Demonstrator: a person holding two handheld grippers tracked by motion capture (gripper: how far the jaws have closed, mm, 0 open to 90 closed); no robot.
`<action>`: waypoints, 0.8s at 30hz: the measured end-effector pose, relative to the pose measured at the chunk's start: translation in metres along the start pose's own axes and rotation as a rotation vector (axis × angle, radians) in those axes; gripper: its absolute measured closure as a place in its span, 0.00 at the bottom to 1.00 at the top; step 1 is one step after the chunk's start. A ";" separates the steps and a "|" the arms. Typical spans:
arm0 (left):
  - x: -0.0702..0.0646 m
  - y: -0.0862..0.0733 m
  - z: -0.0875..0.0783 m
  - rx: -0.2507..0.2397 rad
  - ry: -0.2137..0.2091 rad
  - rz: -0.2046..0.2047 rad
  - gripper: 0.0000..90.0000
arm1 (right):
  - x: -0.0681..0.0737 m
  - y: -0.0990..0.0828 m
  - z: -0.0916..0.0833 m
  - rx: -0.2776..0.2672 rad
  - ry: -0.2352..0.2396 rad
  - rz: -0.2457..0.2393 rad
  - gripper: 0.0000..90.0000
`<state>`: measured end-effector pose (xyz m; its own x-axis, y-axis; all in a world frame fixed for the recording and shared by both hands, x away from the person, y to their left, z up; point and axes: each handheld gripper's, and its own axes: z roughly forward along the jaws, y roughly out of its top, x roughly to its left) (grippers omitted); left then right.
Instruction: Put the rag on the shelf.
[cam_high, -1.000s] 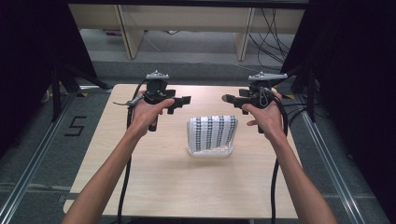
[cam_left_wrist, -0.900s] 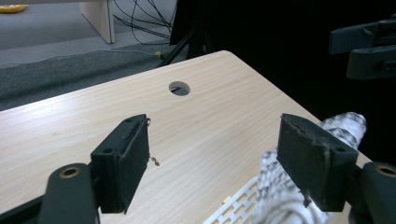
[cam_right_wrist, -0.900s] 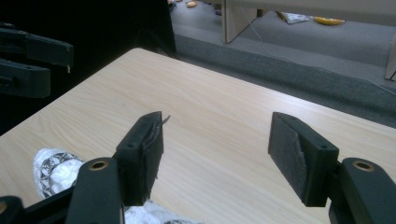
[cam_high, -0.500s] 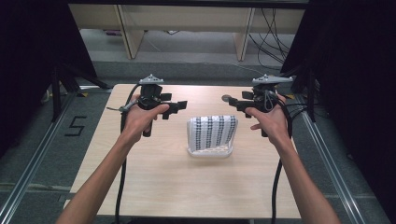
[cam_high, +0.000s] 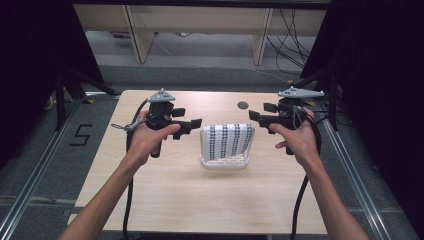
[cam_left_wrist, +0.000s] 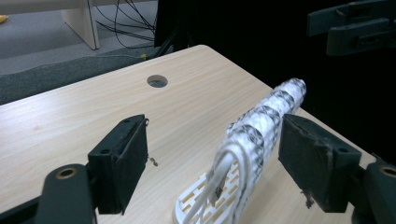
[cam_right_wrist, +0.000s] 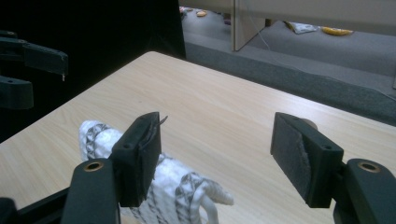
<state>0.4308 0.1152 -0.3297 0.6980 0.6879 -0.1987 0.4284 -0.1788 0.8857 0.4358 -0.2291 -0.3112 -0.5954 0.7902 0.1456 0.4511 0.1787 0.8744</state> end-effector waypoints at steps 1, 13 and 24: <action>-0.003 -0.004 -0.002 0.001 -0.007 0.001 0.26 | 0.000 -0.003 -0.003 0.005 -0.005 -0.004 0.38; -0.012 -0.015 -0.008 0.009 -0.021 0.021 0.26 | 0.003 -0.011 -0.008 -0.005 0.009 -0.018 0.37; -0.025 -0.026 -0.019 -0.011 -0.053 0.035 0.25 | 0.009 -0.022 -0.018 -0.019 0.015 0.006 0.31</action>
<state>0.3913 0.1159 -0.3394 0.7419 0.6433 -0.1891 0.3968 -0.1939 0.8972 0.4082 -0.2365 -0.3211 -0.6028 0.7822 0.1573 0.4420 0.1632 0.8820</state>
